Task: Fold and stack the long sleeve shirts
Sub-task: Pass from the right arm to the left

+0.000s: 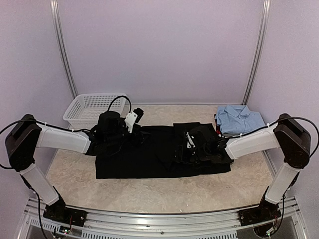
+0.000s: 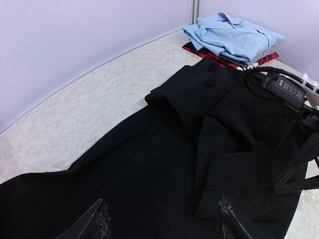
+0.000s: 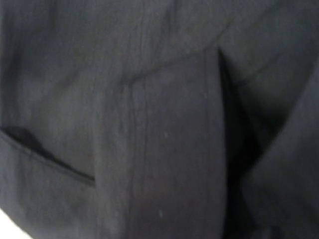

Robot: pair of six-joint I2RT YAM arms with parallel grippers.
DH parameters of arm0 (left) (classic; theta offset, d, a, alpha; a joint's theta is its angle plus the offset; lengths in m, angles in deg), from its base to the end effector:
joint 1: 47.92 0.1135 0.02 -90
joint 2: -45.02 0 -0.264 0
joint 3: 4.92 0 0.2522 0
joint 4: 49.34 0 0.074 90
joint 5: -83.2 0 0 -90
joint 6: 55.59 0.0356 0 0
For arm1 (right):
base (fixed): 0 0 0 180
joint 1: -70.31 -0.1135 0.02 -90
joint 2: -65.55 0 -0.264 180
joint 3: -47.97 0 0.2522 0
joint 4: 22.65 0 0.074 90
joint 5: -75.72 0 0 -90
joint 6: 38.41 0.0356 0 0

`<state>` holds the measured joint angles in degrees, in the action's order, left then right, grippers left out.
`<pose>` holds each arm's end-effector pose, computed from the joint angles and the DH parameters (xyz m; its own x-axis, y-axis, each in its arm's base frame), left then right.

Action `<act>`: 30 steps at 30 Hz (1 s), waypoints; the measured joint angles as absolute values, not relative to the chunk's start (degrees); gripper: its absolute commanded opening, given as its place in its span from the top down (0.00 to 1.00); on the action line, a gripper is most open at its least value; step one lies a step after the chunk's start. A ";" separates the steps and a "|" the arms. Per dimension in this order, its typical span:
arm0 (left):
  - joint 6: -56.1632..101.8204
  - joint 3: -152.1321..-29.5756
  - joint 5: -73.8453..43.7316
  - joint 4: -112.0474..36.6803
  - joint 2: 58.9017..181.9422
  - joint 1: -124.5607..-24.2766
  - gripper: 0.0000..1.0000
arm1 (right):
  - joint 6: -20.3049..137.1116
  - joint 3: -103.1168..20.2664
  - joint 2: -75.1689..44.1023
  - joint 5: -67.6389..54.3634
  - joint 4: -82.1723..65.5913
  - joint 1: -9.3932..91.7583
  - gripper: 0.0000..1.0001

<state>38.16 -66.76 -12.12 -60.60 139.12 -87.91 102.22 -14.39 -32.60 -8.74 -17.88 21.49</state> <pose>0.2693 -0.2302 0.2030 -0.2278 0.2761 -0.9338 0.7226 0.6907 0.0279 0.2247 0.2620 0.1562 -0.8880 0.1535 -0.4334 -0.1748 0.7590 0.6271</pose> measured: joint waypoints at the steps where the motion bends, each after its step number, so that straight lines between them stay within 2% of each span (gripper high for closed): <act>1: 38.07 -66.61 -12.12 -60.60 139.12 -87.80 0.31 | 102.22 -14.91 -33.06 -9.11 -17.88 21.47 0.50; 4: 37.79 -66.26 -12.14 -60.60 139.10 -87.56 0.31 | 101.94 -16.60 -34.57 -10.53 -17.92 21.45 0.68; 7: 37.59 -65.73 -12.16 -60.60 138.92 -87.40 0.31 | 100.60 -18.41 -35.29 -12.61 -17.01 21.38 0.97; 8: 37.59 -65.56 -12.16 -60.53 138.77 -87.34 0.31 | 99.55 -19.15 -35.29 -13.50 -16.22 21.38 1.00; 16: 37.37 -63.61 -12.14 -60.20 134.25 -87.21 0.28 | 82.29 -28.97 -28.45 -19.32 -4.88 25.05 1.00; 23: 37.48 -62.85 -12.36 -60.27 129.26 -87.21 0.28 | 57.74 -42.45 -21.91 -8.50 1.31 41.05 1.00; 30: 37.85 -62.82 -12.36 -59.87 128.83 -87.19 0.28 | 39.78 -46.83 -20.78 1.73 3.85 46.71 1.00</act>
